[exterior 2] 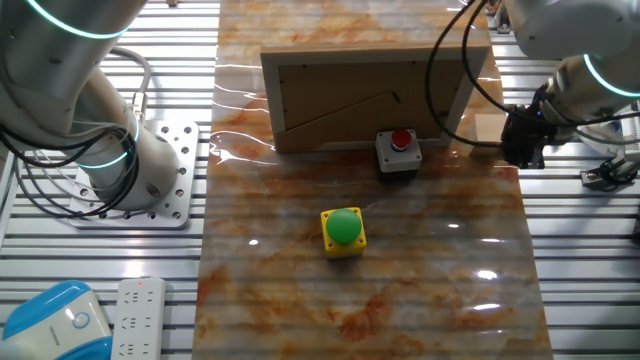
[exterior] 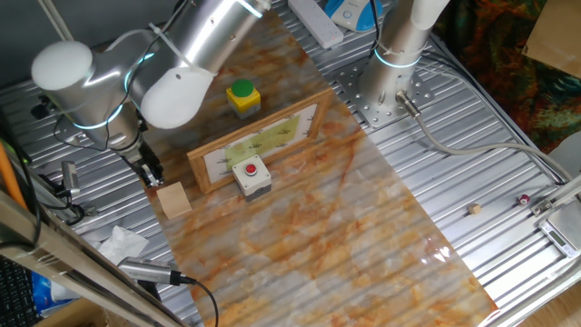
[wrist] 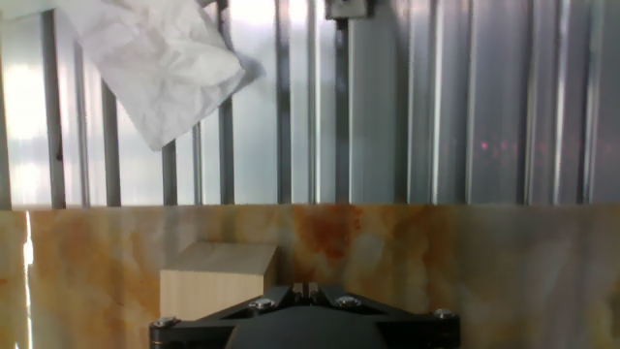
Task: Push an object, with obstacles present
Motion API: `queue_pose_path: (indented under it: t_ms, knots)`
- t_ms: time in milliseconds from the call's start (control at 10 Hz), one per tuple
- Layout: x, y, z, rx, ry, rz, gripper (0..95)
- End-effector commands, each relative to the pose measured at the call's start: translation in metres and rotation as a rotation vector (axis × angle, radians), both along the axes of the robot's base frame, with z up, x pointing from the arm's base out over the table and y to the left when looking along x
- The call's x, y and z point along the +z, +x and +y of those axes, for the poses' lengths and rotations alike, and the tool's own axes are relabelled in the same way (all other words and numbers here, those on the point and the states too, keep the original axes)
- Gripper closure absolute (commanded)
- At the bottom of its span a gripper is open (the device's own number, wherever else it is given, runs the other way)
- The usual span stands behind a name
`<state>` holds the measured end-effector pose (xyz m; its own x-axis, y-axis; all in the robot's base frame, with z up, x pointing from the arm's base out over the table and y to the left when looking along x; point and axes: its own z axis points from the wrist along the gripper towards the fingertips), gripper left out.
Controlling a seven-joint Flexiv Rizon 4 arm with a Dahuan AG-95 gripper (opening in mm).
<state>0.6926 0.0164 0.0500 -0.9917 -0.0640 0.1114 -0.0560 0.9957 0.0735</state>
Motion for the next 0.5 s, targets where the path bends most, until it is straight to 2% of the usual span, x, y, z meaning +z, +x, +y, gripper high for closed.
queue_pose_path:
  t_ms: [100, 300, 500]
  knots:
    - [0.0002, -0.0003, -0.0003, 0.032, -0.005, 0.001, 95.0]
    - [0.0002, -0.0003, -0.0003, 0.067, -0.021, -0.016, 95.0]
    - [0.0002, -0.0003, -0.0003, 0.085, -0.024, -0.019, 95.0]
